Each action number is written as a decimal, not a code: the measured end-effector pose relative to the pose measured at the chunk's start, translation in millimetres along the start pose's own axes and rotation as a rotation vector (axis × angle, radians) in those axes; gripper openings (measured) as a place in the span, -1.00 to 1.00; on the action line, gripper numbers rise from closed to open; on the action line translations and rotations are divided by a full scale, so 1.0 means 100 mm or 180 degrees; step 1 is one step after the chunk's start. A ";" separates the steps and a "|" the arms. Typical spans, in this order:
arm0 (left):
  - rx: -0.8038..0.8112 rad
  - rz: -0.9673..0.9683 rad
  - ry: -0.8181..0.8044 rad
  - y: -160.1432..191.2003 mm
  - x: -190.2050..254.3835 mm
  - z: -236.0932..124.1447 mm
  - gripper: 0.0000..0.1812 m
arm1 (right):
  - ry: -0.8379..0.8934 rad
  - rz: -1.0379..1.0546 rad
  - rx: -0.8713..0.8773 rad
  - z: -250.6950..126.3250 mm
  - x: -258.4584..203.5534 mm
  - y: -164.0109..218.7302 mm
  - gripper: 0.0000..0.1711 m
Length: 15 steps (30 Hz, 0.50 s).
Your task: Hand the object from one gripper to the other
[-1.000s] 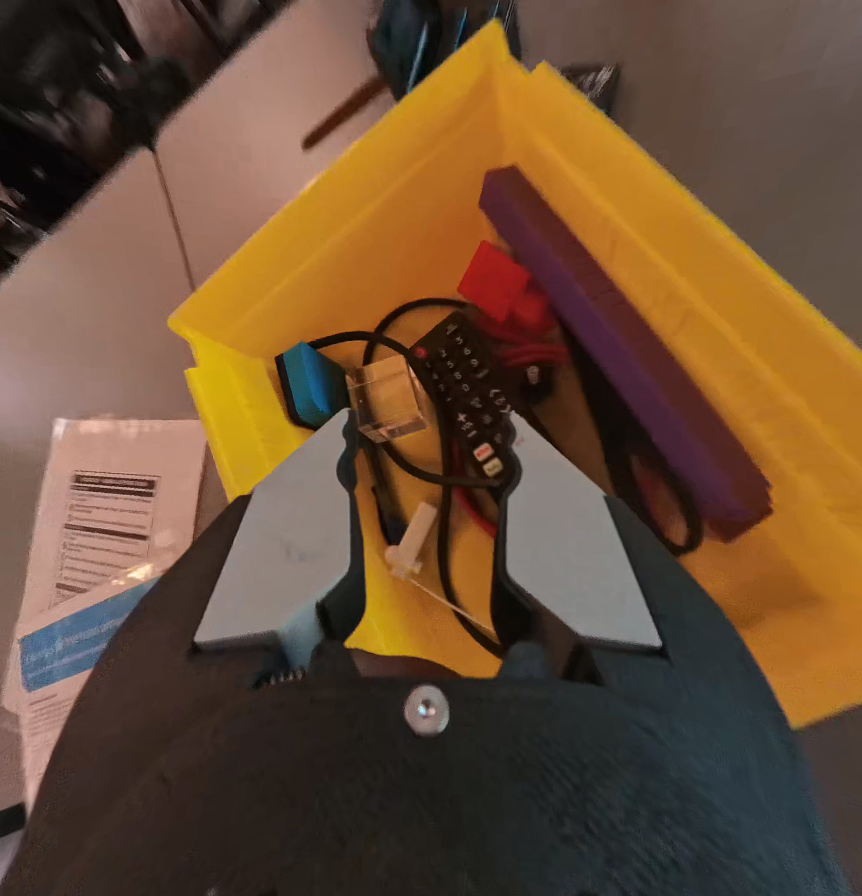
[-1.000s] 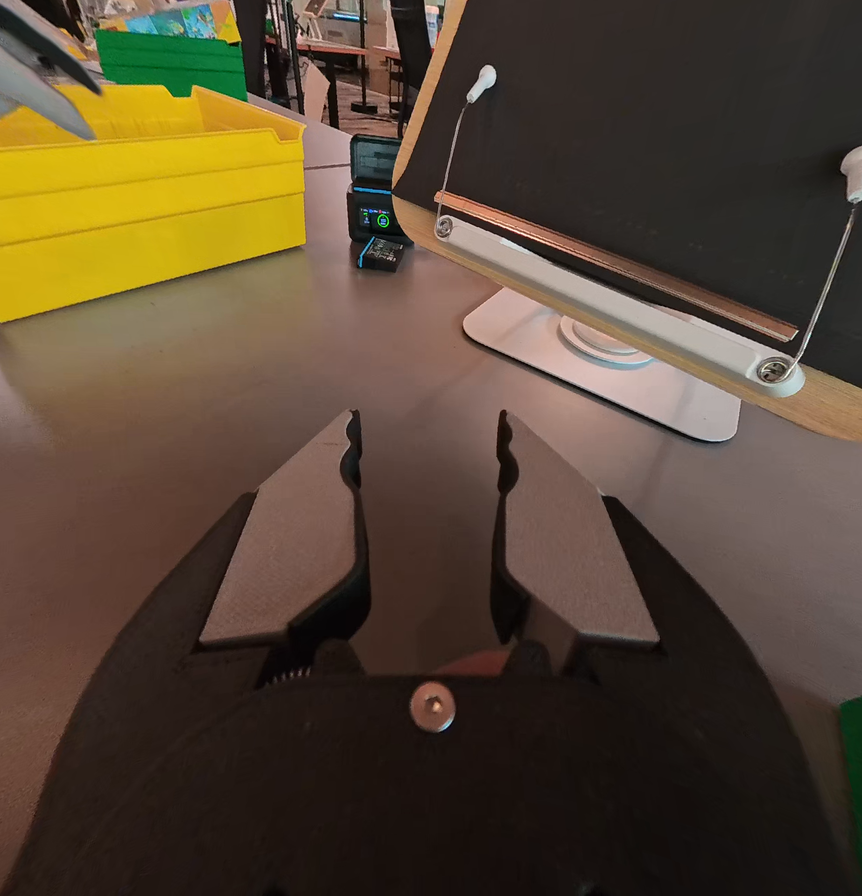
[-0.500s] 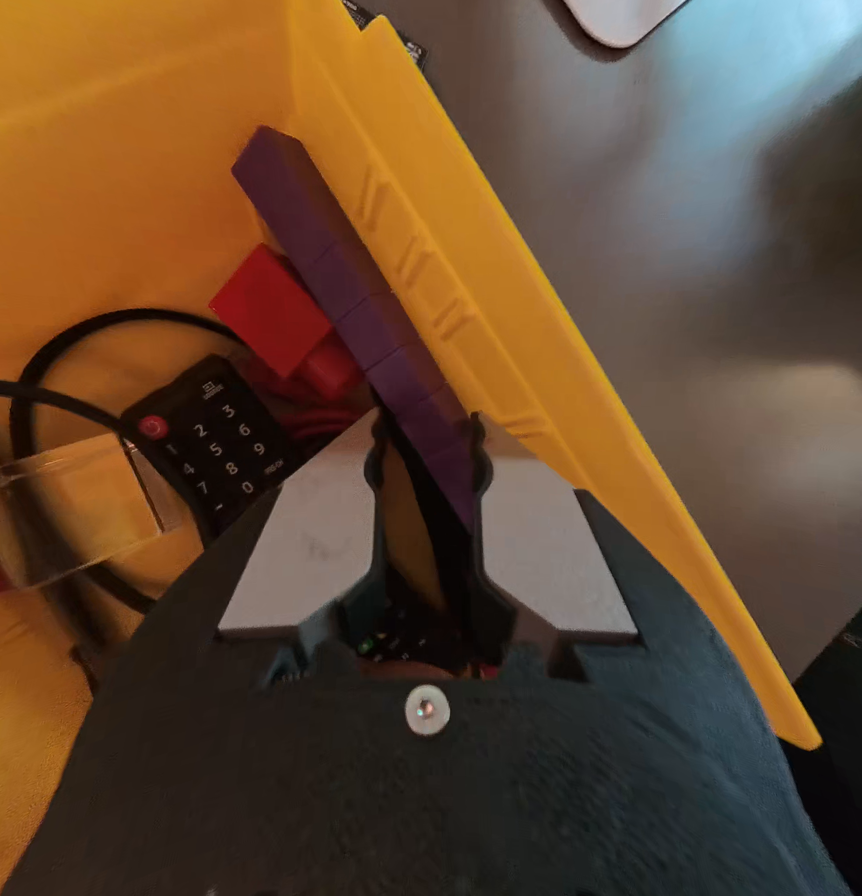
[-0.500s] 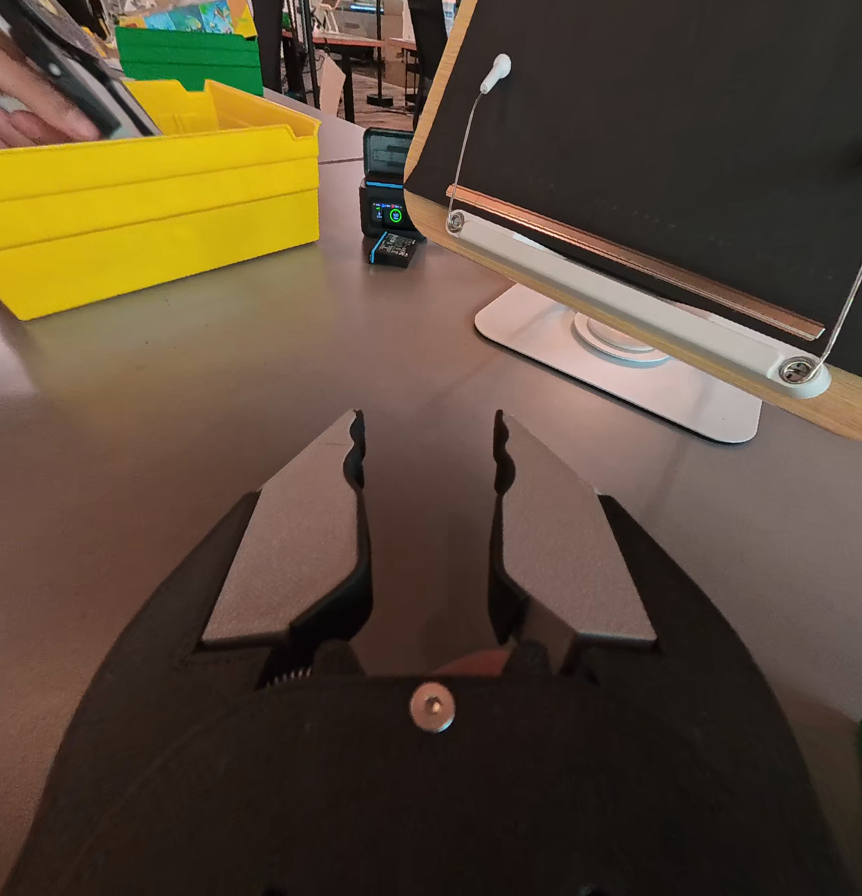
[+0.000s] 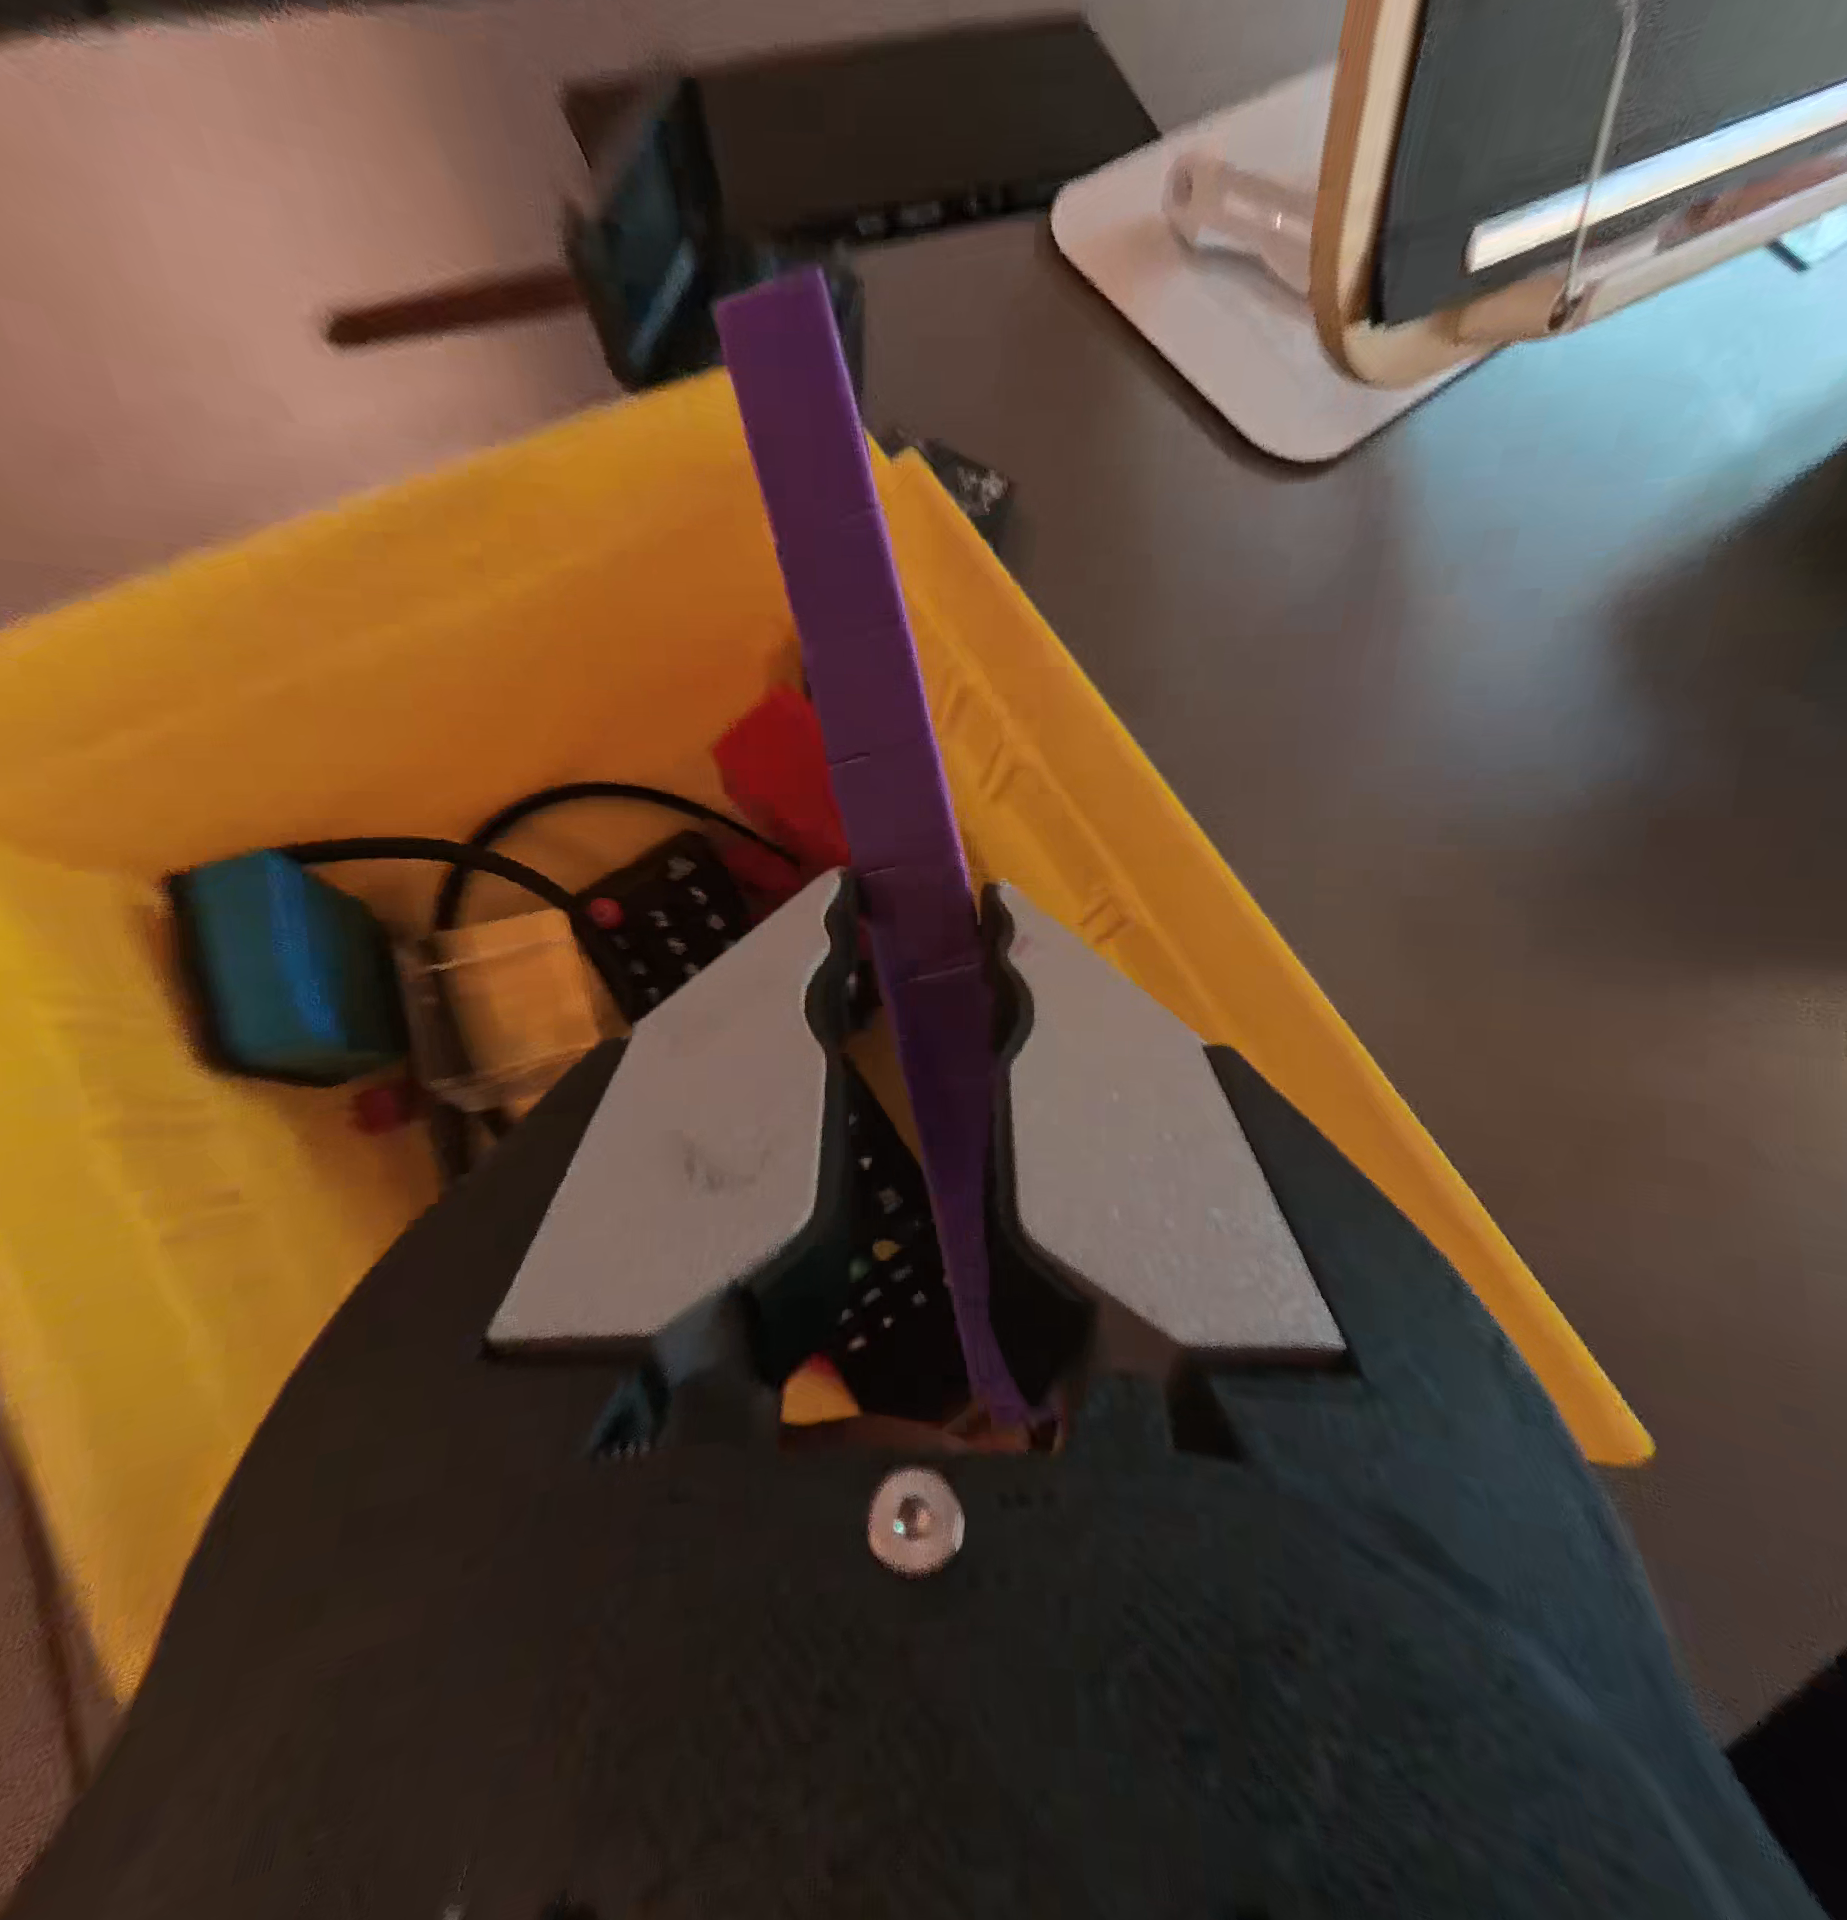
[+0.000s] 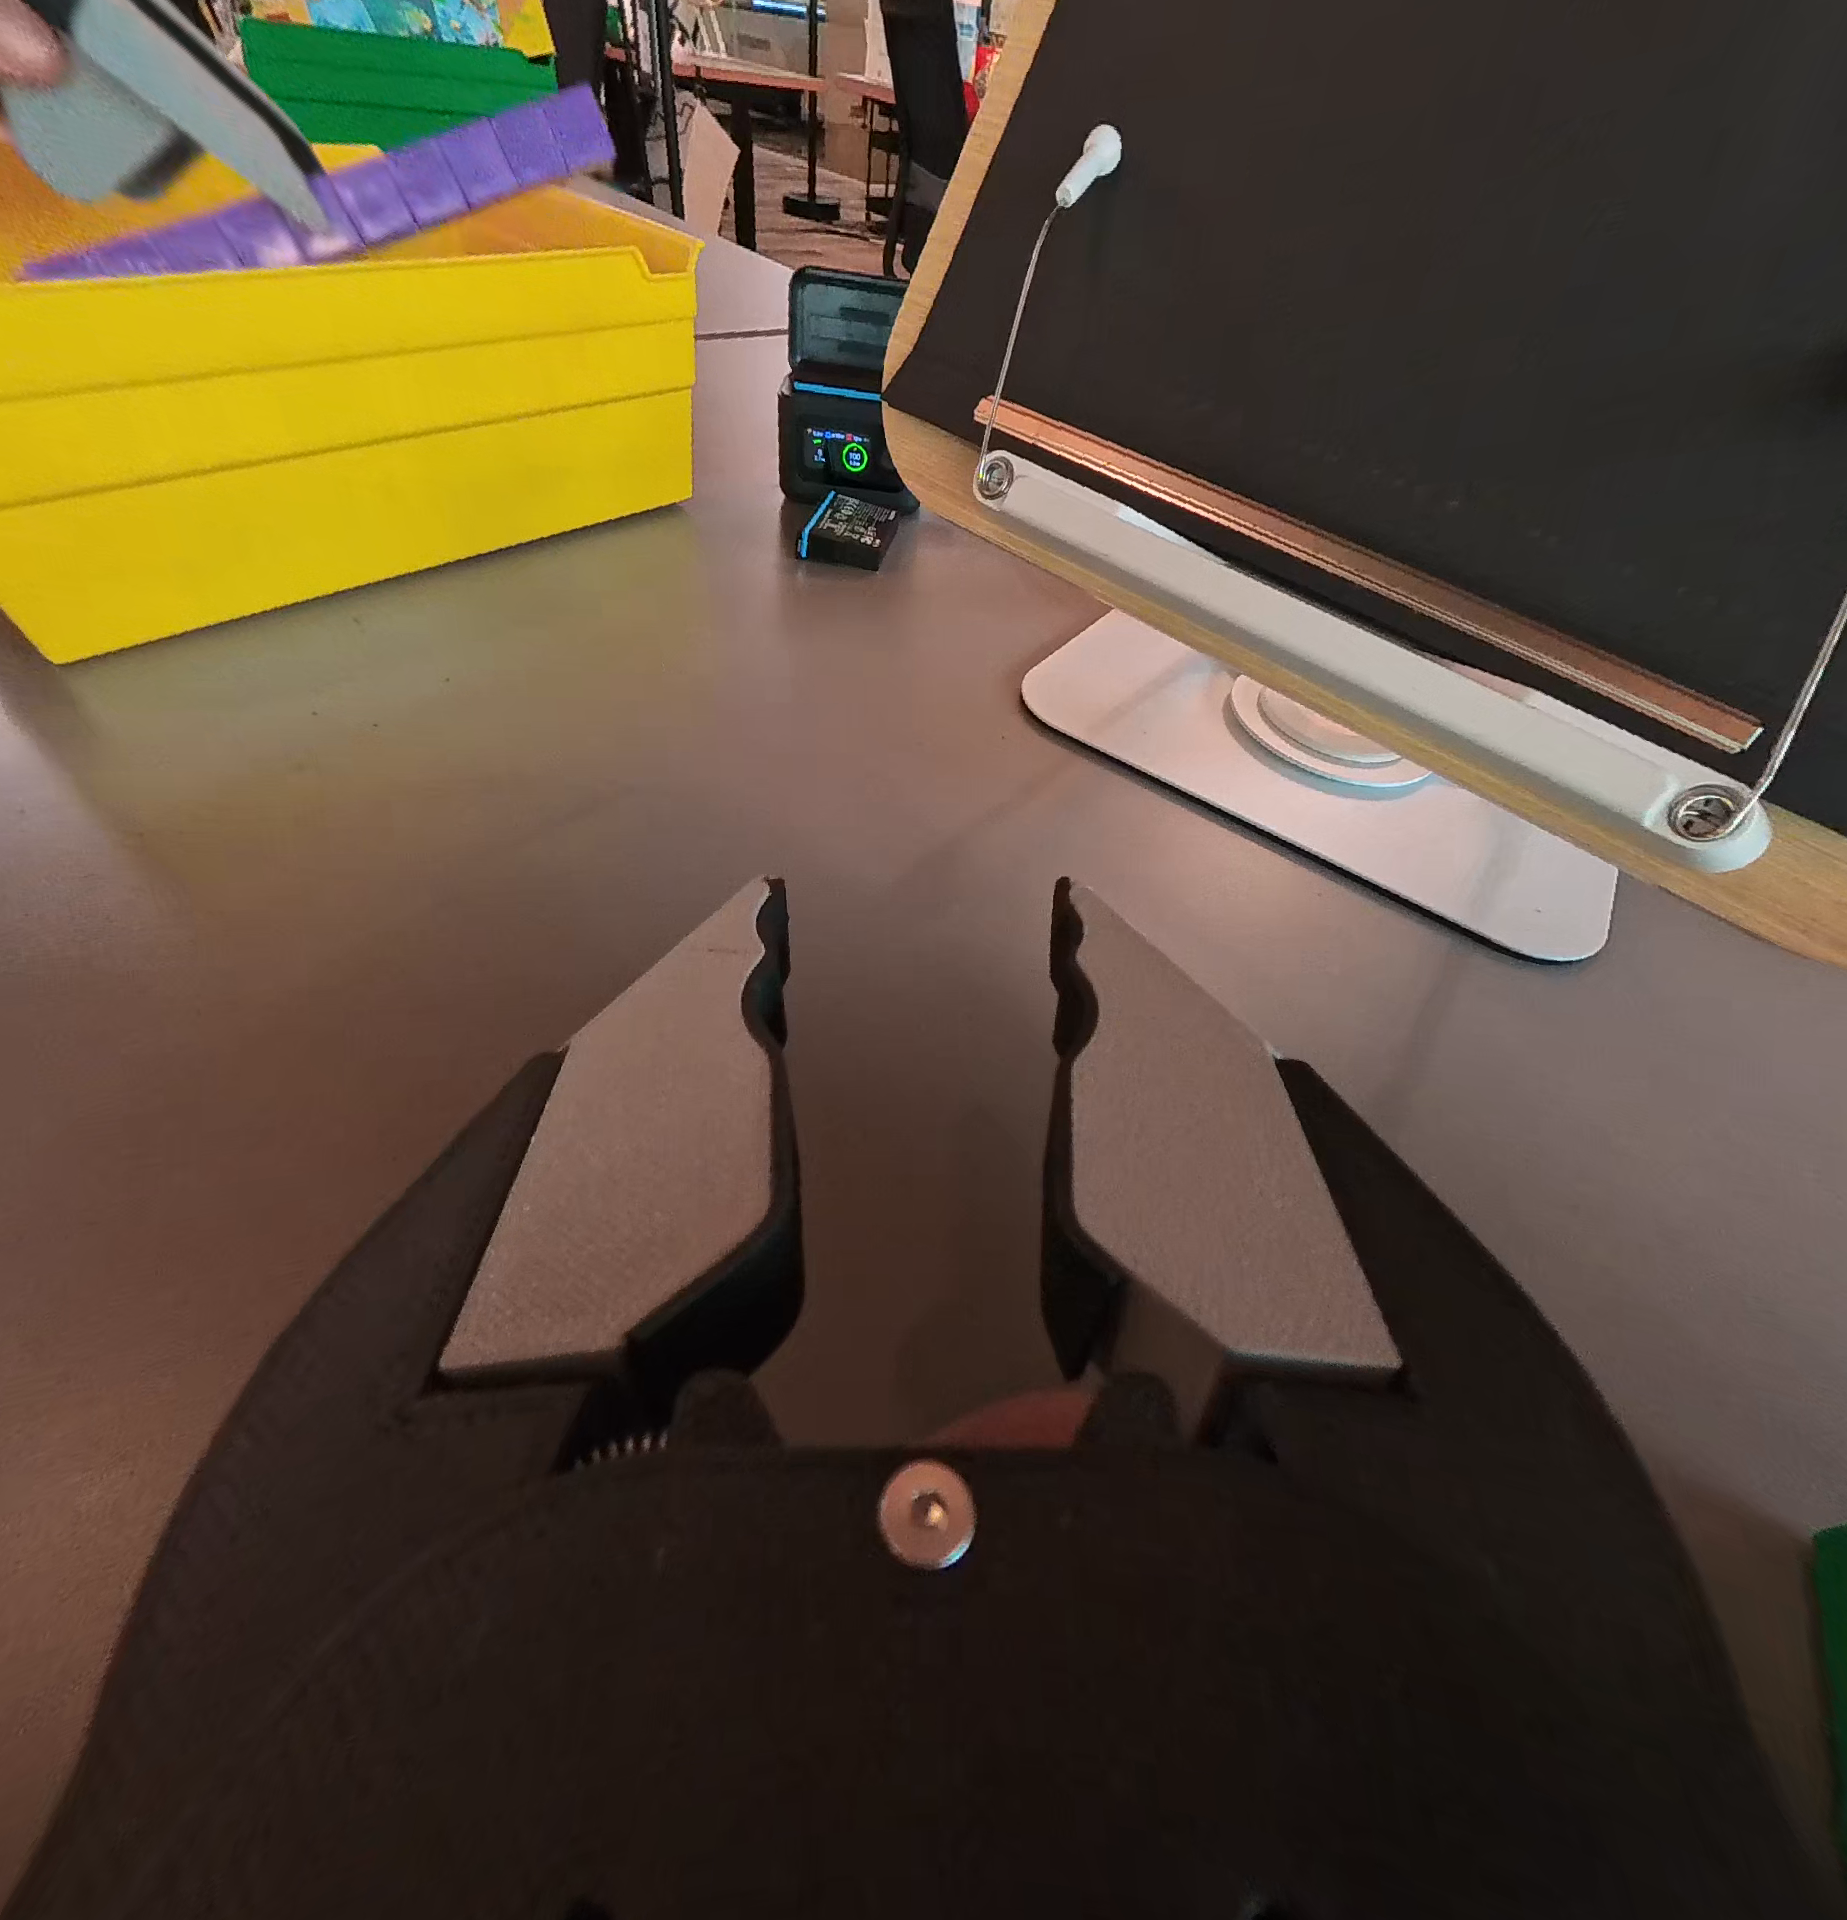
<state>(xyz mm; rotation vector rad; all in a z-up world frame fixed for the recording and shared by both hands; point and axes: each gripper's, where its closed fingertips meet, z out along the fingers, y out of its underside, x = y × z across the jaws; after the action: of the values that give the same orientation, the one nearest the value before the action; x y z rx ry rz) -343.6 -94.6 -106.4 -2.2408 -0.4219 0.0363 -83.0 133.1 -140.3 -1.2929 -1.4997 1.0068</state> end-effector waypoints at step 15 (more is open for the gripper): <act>0.1859 0.0809 0.1798 -0.78 2.81 -0.58 -0.79 | -0.1491 0.0576 0.0316 -0.14 -0.57 -0.21 -0.25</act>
<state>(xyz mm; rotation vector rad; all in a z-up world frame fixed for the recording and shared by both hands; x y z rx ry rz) -91.7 -3.4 22.2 -1.6175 0.1697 -0.2976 -71.3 74.5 -122.5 -1.1880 -1.6674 1.5644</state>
